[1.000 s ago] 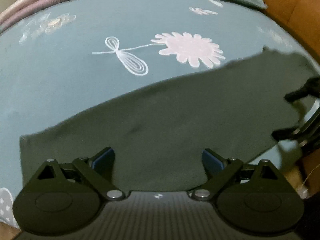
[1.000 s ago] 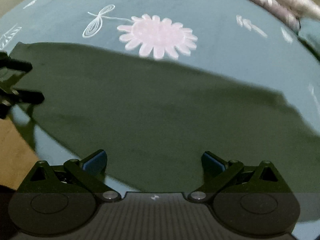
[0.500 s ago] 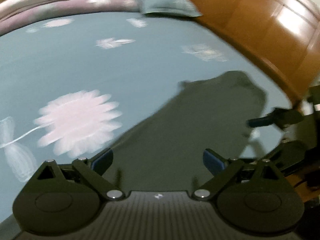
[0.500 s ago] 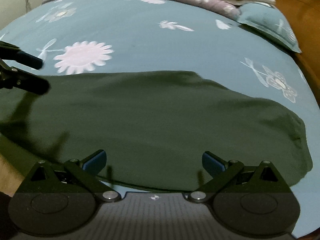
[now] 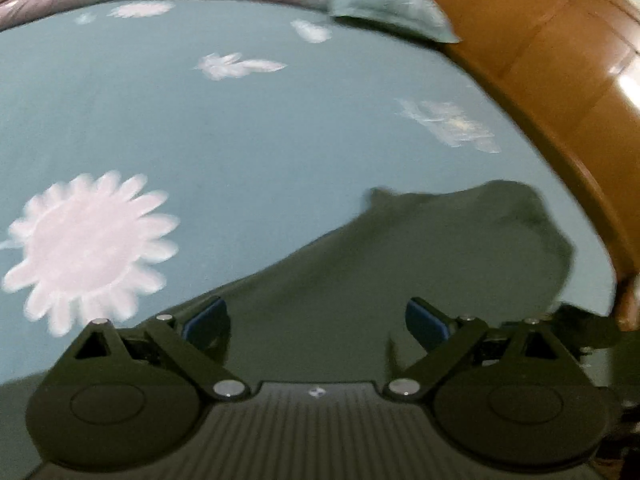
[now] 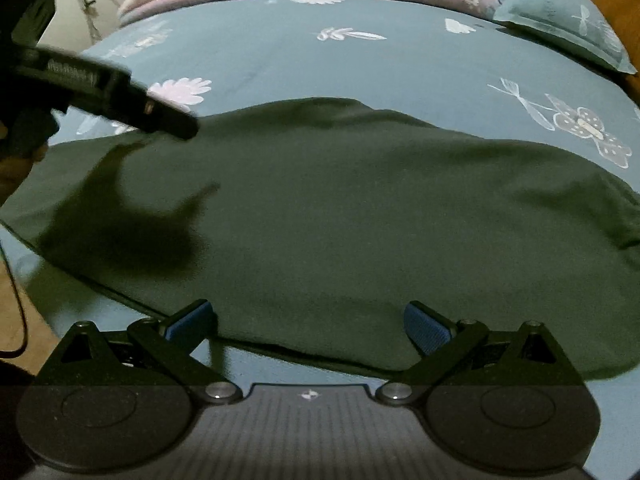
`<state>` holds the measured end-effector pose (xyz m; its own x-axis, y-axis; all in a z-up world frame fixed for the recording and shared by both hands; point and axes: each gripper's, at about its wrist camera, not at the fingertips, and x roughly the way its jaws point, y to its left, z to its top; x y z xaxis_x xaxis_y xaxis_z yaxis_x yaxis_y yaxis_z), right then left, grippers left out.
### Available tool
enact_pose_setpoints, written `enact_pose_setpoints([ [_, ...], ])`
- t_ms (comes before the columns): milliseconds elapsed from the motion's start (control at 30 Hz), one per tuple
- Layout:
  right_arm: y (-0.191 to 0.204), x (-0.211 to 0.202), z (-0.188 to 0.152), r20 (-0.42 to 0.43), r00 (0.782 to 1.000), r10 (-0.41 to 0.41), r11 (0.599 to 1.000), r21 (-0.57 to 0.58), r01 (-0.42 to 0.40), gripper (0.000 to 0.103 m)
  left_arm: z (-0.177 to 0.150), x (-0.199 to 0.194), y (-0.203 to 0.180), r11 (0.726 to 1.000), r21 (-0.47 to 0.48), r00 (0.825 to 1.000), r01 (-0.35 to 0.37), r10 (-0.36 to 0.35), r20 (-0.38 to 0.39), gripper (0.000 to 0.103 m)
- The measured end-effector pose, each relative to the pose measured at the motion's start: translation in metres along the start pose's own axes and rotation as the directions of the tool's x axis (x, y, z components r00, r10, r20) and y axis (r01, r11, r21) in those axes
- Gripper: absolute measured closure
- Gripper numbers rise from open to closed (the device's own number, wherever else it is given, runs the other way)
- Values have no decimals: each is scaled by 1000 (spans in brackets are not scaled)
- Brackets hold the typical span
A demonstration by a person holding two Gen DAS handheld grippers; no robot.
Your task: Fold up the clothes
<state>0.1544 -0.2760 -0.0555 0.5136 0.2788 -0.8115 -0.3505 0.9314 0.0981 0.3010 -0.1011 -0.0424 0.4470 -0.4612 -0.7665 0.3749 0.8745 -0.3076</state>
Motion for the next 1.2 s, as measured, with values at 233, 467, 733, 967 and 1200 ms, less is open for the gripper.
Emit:
enact_pose_setpoints([
  [233,-6,-3,-9,47,998,36,999,-8,-35,0,18,60,-16,997,51,998,-49,50,-24,7],
  [467,-13,-7,-16,70,996,60,998,-13,-59,0,32,39,-41,998,58,1000,15,-16,18,5],
  [733,-15,-7,-19,92,993,74,997,-18,-73,0,41,78,-43,995,92,999,-28,30,-21,6],
  [967,-16,-8,-22,111,991,78,997,-7,-77,0,43,49,-62,995,100,1000,-3,3,-1,5],
  [1200,-16,-8,-15,97,993,74,997,-32,-71,0,16,63,-57,995,52,988,-80,86,-129,7],
])
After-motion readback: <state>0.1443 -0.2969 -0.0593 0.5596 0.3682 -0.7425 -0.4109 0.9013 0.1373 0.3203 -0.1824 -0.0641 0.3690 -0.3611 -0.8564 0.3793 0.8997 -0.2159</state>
